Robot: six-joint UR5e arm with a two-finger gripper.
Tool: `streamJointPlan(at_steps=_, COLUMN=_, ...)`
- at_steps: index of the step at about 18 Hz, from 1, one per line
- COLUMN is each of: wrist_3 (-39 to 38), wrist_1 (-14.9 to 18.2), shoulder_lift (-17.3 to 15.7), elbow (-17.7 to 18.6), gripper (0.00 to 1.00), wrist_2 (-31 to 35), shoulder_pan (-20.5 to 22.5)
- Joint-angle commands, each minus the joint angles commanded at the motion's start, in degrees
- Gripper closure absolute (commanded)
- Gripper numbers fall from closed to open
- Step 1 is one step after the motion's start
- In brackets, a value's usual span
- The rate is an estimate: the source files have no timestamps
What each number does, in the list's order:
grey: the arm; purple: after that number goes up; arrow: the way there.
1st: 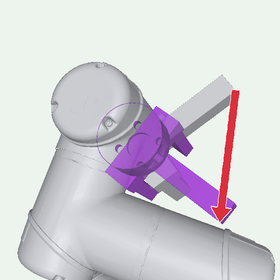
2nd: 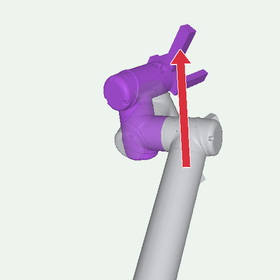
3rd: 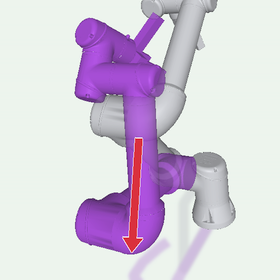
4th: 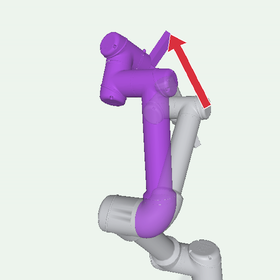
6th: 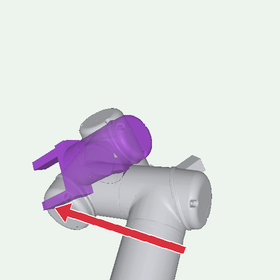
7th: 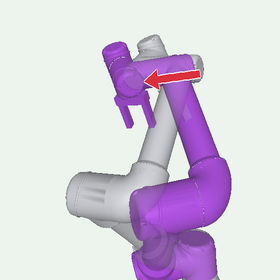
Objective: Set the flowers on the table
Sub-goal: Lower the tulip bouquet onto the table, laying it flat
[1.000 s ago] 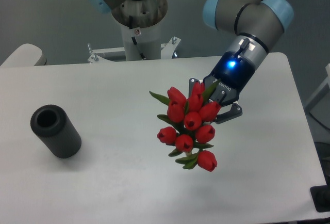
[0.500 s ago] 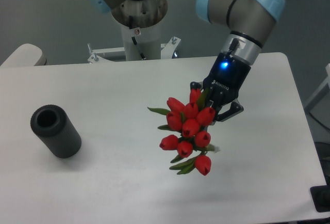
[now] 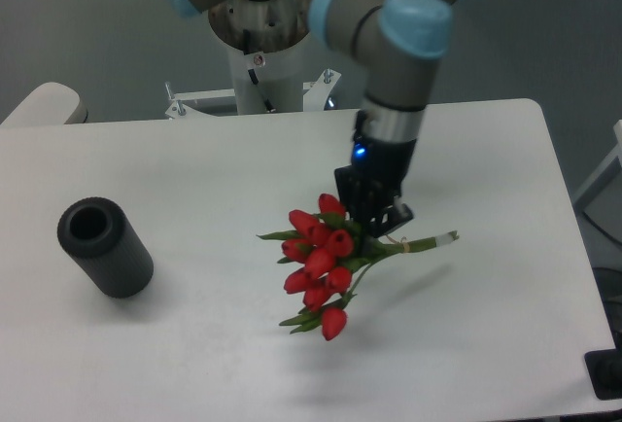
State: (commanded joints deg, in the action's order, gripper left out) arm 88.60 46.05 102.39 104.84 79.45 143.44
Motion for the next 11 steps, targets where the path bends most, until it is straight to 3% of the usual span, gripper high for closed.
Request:
streamJointPlan(at_steps=5, wrist_3=0.2, wrist_1=0.0, shoulder_lift=1.4, elbow=3.8, gripper=0.79, wrist_2=0.4, shoulder_pan=-1.1)
streamJointPlan(at_steps=11, wrist_3=0.4, wrist_1=0.1, shoulder_lift=5.3, elbow=3.2, gripper=0.79, wrist_2=0.4, shoulder_pan=-2.8)
